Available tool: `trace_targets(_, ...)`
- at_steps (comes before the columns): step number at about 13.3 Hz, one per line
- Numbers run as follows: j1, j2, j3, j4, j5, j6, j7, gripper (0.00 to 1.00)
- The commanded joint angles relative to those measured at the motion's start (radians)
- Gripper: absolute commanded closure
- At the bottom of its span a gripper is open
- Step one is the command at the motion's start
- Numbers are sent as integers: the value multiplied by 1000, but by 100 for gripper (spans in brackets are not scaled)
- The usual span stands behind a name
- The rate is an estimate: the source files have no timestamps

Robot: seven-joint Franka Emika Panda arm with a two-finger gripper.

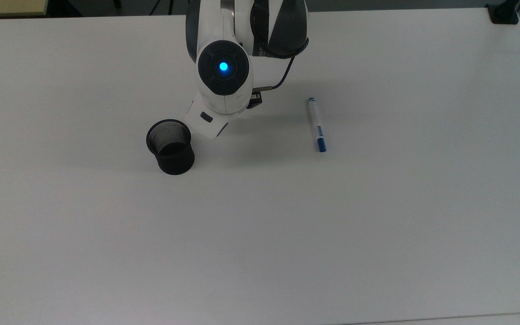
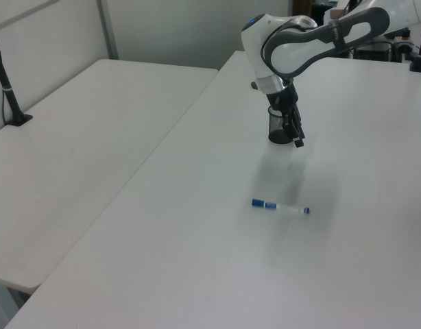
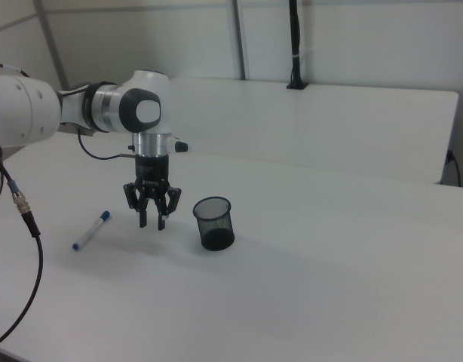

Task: Remove the marker
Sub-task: 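Open the gripper to release the marker and raise it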

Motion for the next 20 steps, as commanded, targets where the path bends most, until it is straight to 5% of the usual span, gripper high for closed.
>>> trace_targets(1, 26, -18, -10, -13, -40, 22, 52, 0)
trace_targets(6, 32, -53, -14, -16, -42, 92, 101, 0)
trace_targets(12, -77, -242, -19, -13, -40, 92, 148, 0)
trace_targets(20, -143, -319, -20, -11, -37, 92, 154, 0)
